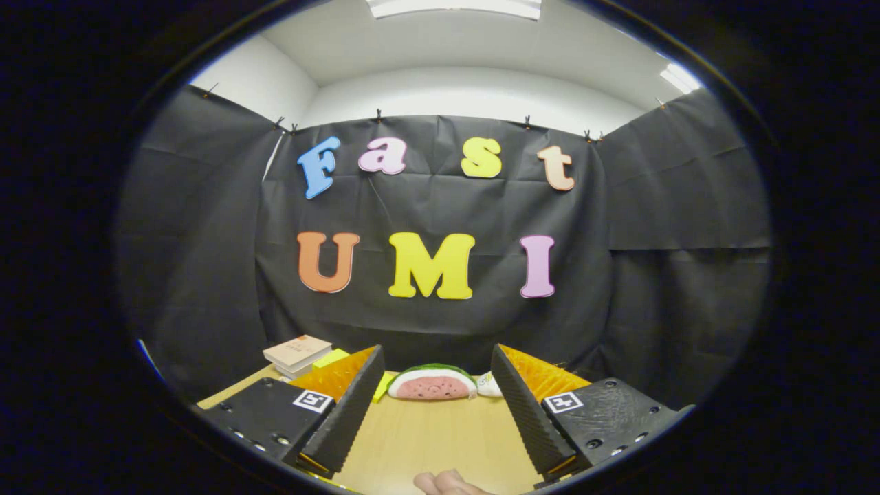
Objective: Open the storage box then place both shoes into the box .Put the left shoe in first, then the right shoe, with the right side of both shoes facing outward in a uniform manner.
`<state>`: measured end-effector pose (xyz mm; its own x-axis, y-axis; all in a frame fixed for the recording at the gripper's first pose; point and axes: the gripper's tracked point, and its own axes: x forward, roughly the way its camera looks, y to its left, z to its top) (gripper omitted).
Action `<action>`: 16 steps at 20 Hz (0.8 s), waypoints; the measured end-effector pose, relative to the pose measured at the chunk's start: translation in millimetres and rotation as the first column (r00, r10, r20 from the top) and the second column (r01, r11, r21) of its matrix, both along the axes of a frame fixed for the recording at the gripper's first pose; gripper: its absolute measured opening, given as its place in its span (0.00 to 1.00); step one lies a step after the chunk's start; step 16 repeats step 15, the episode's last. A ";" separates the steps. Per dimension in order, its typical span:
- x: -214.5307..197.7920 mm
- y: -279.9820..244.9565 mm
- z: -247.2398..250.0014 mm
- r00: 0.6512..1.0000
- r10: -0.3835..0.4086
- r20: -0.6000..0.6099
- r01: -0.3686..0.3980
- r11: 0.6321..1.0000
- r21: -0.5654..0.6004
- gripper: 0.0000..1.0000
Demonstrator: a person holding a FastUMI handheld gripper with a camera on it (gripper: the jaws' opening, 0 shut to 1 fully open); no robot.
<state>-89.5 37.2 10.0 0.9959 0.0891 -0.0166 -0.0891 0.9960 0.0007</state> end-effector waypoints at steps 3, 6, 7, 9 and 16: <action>2.1 -12.3 -5.9 0.999 -0.009 -0.031 0.010 1.000 0.028 0.96; 9.7 -23.2 -4.7 0.999 -0.034 -0.020 0.034 0.999 0.017 0.96; 10.2 -22.8 -5.0 0.999 -0.033 -0.022 0.034 0.999 0.023 0.96; 10.2 -22.0 -8.3 0.999 -0.033 -0.024 0.034 0.999 0.038 0.95; 17.7 -23.8 -19.7 0.999 -0.025 -0.047 0.026 0.999 0.034 0.96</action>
